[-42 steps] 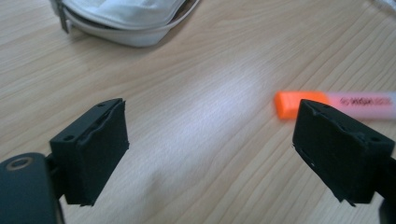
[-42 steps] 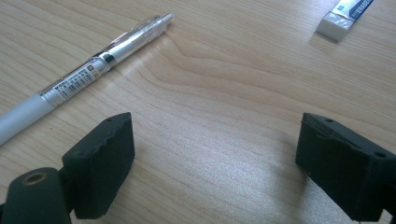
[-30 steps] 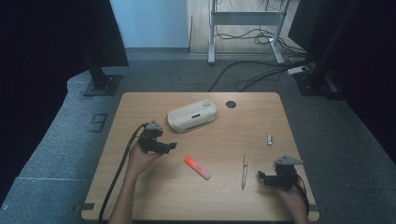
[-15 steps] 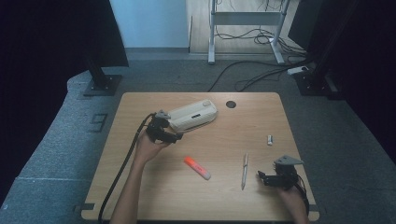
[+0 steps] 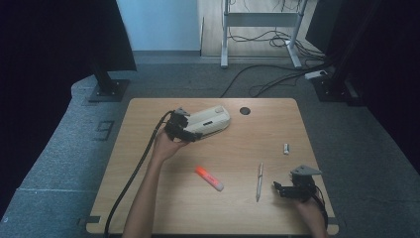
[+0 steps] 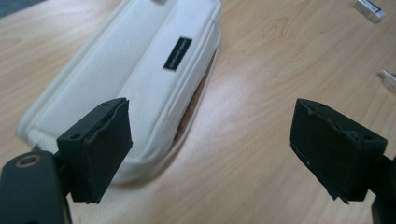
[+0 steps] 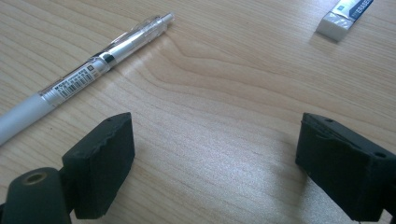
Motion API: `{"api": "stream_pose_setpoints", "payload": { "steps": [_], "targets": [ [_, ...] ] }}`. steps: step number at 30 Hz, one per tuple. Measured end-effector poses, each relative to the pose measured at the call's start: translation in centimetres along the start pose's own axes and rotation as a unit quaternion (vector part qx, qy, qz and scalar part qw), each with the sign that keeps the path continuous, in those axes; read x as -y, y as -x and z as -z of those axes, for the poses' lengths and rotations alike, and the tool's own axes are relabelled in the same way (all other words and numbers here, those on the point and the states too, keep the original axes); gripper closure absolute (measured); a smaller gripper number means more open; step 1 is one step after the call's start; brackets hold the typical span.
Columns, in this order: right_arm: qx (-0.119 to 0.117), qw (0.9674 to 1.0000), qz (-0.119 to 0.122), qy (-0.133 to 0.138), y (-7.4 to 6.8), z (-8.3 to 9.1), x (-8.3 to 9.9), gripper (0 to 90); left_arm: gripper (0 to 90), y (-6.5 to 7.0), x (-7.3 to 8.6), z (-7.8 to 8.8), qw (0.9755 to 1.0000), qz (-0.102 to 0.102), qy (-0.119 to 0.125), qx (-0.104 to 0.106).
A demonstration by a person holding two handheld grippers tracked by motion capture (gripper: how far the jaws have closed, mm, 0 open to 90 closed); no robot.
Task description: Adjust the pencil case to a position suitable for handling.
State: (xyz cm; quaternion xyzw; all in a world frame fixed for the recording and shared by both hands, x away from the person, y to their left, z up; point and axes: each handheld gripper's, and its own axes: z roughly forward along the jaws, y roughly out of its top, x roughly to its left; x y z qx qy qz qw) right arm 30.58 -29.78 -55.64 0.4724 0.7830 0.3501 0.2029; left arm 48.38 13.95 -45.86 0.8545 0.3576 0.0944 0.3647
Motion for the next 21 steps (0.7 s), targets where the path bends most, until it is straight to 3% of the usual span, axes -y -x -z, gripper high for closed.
{"api": "stream_pose_setpoints", "payload": {
  "steps": [9, 21],
  "targets": [
    [0.000, 1.0000, 0.001, 0.000, 0.0, 0.0, 0.0, 11.1, 7.8, -0.8, -1.2, -2.1, 0.9999, 0.002, -0.013, 0.011],
    [-0.001, 1.0000, 0.002, 0.001, 0.0, 0.0, 0.0, 11.1, 6.9, -1.8, -0.5, -4.9, 0.9996, 0.018, -0.017, 0.016]
  ]
}}
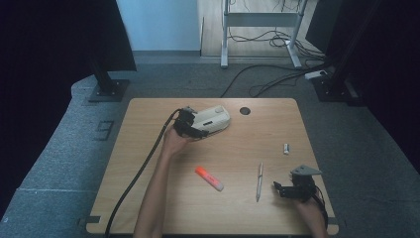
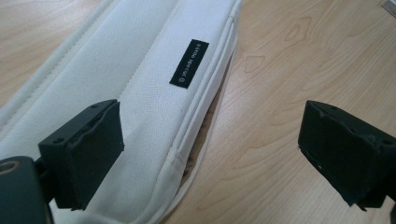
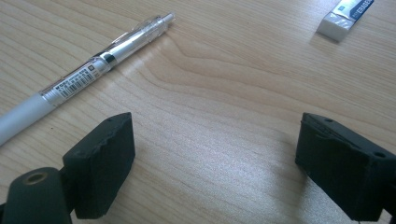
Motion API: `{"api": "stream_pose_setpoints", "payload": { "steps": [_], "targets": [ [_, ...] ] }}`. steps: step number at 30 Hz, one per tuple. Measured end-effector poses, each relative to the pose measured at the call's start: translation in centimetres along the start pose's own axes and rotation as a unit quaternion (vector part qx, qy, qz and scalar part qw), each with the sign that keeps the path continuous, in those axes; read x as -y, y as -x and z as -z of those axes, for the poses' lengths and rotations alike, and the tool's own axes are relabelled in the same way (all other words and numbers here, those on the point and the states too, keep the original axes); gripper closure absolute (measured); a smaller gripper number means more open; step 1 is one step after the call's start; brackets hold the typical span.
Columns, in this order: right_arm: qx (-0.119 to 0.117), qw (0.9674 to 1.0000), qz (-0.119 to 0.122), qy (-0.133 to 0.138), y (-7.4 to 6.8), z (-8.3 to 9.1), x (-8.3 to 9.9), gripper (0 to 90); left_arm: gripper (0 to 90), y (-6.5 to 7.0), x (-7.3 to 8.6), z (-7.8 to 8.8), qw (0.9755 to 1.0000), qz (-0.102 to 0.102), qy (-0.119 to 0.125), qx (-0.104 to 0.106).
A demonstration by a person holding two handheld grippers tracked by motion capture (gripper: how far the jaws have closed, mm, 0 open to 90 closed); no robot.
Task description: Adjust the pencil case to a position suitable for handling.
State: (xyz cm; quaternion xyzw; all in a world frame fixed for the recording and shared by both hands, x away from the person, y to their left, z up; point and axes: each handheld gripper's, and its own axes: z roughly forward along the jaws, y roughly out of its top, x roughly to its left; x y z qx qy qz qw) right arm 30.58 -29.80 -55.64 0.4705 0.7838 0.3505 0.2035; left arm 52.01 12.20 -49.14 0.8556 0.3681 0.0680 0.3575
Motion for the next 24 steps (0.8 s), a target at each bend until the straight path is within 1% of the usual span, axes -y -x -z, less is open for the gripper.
{"api": "stream_pose_setpoints", "payload": {
  "steps": [2, 4, 6, 8, 9, 13, 15, 17, 18, 19, 20, 22, 23, 24],
  "targets": [
    [0.000, 1.0000, 0.000, 0.000, 0.0, 0.0, 0.0, 11.1, 6.8, -0.1, 0.1, -0.6, 1.0000, 0.002, -0.004, 0.001],
    [0.000, 1.0000, 0.000, 0.000, 0.0, 0.0, 0.0, 11.1, 6.6, -0.1, 0.3, -1.2, 0.9999, 0.003, -0.014, -0.004],
    [0.000, 1.0000, 0.000, 0.000, 0.0, 0.0, 0.0, 11.1, 5.1, -0.2, 0.5, -1.7, 0.9997, -0.003, -0.022, -0.013],
    [-0.001, 1.0000, 0.001, 0.000, 0.0, 0.0, 0.0, 11.2, 3.5, -0.2, 0.5, -1.8, 0.9997, -0.001, -0.020, -0.013],
    [-0.001, 1.0000, 0.001, 0.000, 0.0, 0.0, 0.0, 11.2, 3.2, -0.2, 0.6, -1.9, 0.9997, 0.004, -0.019, -0.013],
    [-0.001, 1.0000, 0.002, 0.000, 0.0, 0.0, 0.0, 11.3, 2.3, 0.0, 0.7, -2.0, 0.9996, 0.002, -0.024, -0.014],
    [-0.002, 1.0000, 0.001, 0.000, 0.0, 0.0, 0.0, 11.4, 0.2, 0.6, 0.8, -2.1, 0.9993, -0.010, -0.032, -0.018],
    [-0.002, 1.0000, 0.001, 0.000, 0.0, 0.0, 0.0, 11.4, 0.0, 1.1, 1.0, -2.2, 0.9983, -0.029, -0.042, -0.029],
    [-0.002, 1.0000, 0.001, 0.000, 0.0, 0.0, 0.0, 11.4, 0.0, 1.1, 1.0, -2.2, 0.9983, -0.029, -0.042, -0.029],
    [-0.002, 1.0000, 0.001, 0.000, 0.0, 0.0, 0.0, 11.3, 0.0, 1.8, 1.1, -2.3, 0.9970, -0.042, -0.050, -0.040],
    [-0.002, 1.0000, 0.001, 0.000, 0.0, 0.0, 0.0, 11.4, 0.0, 1.9, 1.1, -2.3, 0.9967, -0.044, -0.055, -0.042],
    [-0.002, 1.0000, 0.000, 0.000, 0.0, 0.0, 0.0, 11.3, 0.0, 2.1, 1.2, -2.3, 0.9968, -0.041, -0.055, -0.041],
    [-0.002, 1.0000, 0.001, 0.000, 0.0, 0.0, 0.0, 11.3, 0.0, 2.2, 1.2, -2.1, 0.9974, -0.032, -0.057, -0.031],
    [-0.002, 1.0000, 0.001, 0.000, 0.0, 0.0, 0.0, 11.3, 0.0, 2.2, 1.2, -2.1, 0.9974, -0.032, -0.057, -0.031]
  ]
}}
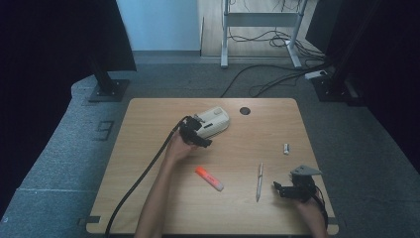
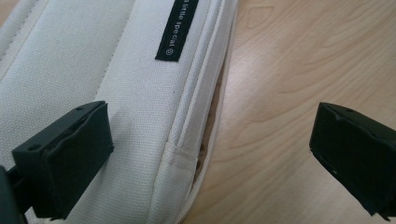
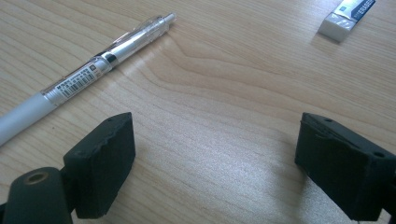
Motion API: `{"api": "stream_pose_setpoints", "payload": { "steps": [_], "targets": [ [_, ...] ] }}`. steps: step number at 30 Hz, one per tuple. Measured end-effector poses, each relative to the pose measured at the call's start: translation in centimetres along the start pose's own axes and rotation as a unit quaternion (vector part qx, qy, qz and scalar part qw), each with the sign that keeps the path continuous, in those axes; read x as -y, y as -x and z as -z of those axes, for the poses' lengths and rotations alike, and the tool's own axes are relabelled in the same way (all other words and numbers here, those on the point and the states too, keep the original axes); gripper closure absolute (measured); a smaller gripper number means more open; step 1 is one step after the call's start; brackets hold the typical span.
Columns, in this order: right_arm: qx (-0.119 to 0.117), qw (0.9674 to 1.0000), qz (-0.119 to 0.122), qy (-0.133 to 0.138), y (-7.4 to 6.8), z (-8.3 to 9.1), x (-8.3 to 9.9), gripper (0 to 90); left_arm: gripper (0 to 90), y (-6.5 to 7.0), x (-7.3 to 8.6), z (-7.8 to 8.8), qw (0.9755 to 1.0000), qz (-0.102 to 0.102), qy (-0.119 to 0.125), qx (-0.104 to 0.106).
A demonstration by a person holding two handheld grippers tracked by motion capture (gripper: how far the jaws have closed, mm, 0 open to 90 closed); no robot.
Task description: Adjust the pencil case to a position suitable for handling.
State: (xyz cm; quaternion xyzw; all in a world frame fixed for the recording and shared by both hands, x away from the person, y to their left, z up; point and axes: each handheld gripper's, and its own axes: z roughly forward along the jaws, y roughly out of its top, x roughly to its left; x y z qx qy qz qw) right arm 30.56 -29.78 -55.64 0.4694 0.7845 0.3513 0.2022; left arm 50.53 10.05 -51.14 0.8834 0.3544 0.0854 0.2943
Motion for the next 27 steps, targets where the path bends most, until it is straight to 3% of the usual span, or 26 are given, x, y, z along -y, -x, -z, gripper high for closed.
{"api": "stream_pose_setpoints", "payload": {
  "steps": [4, 10, 14, 21, 27],
  "targets": [
    [0.000, 1.0000, 0.000, 0.000, 0.0, 0.0, 0.0, 11.4, 0.0, 0.0, 0.5, 0.5, 0.9995, 0.013, 0.010, 0.027],
    [0.000, 1.0000, 0.000, 0.000, 0.0, 0.0, 0.0, 11.3, 0.0, 0.5, 1.3, 0.8, 0.9995, 0.008, 0.013, 0.029],
    [0.000, 1.0000, 0.000, 0.000, 0.0, 0.0, 0.0, 11.3, 0.0, 0.7, 2.0, 1.4, 0.9986, 0.014, 0.018, 0.047],
    [0.000, 1.0000, 0.000, 0.000, 0.0, 0.0, 0.0, 11.3, 0.1, 1.2, 3.1, 2.0, 0.9995, 0.008, 0.010, 0.028],
    [0.000, 1.0000, 0.000, 0.000, 0.0, 0.0, 0.0, 11.3, 1.6, 1.5, 4.3, 2.8, 0.9991, 0.014, 0.017, 0.038]
  ]
}}
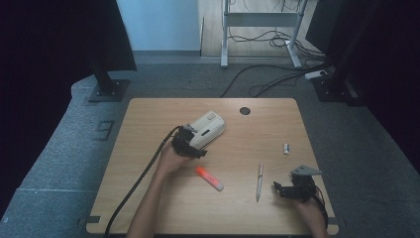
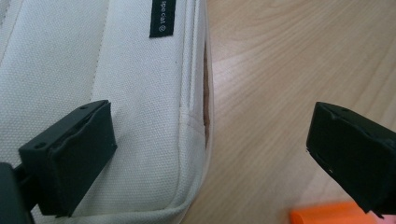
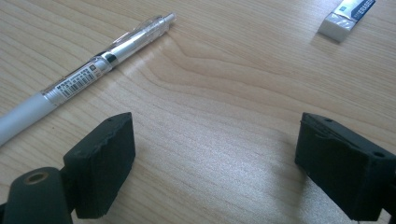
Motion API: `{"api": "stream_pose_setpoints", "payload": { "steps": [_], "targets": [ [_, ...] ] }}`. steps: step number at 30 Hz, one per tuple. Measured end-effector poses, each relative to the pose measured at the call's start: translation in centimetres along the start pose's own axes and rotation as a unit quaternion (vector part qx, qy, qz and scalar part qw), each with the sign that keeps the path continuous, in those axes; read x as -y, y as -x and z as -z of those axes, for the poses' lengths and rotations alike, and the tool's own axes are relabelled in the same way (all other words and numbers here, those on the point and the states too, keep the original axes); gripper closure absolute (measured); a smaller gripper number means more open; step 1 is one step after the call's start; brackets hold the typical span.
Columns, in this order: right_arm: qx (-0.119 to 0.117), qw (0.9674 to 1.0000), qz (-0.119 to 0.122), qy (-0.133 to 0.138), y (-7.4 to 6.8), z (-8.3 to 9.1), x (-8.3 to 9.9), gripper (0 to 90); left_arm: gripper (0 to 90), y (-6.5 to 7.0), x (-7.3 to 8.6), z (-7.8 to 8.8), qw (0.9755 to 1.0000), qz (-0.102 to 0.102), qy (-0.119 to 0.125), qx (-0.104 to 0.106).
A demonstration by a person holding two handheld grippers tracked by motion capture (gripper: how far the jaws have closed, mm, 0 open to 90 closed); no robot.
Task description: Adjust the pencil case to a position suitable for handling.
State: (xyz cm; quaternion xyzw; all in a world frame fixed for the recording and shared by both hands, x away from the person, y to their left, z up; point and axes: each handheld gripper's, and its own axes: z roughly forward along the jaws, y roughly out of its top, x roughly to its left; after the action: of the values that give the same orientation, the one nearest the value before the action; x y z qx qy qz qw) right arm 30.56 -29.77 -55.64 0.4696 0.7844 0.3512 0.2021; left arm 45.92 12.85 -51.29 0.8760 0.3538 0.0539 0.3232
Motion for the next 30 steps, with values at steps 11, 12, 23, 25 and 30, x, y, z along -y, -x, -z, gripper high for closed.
{"api": "stream_pose_setpoints", "payload": {
  "steps": [11, 12, 23, 25, 30],
  "targets": [
    [0.000, 1.0000, 0.000, 0.000, 0.0, 0.0, 0.0, 11.3, 9.8, 0.1, 2.8, 1.7, 0.9997, 0.022, 0.010, -0.009],
    [0.000, 1.0000, 0.000, 0.000, 0.0, 0.0, 0.0, 11.3, 10.4, 0.2, 3.0, 1.8, 0.9997, 0.019, 0.008, -0.011],
    [0.000, 1.0000, 0.000, 0.000, 0.0, 0.0, 0.0, 11.4, 15.1, 1.2, 4.4, 2.6, 0.9995, 0.009, 0.000, -0.029],
    [0.000, 1.0000, 0.000, 0.000, 0.0, 0.0, 0.0, 11.4, 15.3, 1.3, 4.7, 2.8, 0.9996, 0.013, 0.001, -0.026],
    [0.000, 1.0000, 0.000, 0.000, 0.0, 0.0, 0.0, 11.3, 16.6, 2.0, 6.0, 3.6, 0.9994, 0.020, 0.007, -0.027]
  ]
}}
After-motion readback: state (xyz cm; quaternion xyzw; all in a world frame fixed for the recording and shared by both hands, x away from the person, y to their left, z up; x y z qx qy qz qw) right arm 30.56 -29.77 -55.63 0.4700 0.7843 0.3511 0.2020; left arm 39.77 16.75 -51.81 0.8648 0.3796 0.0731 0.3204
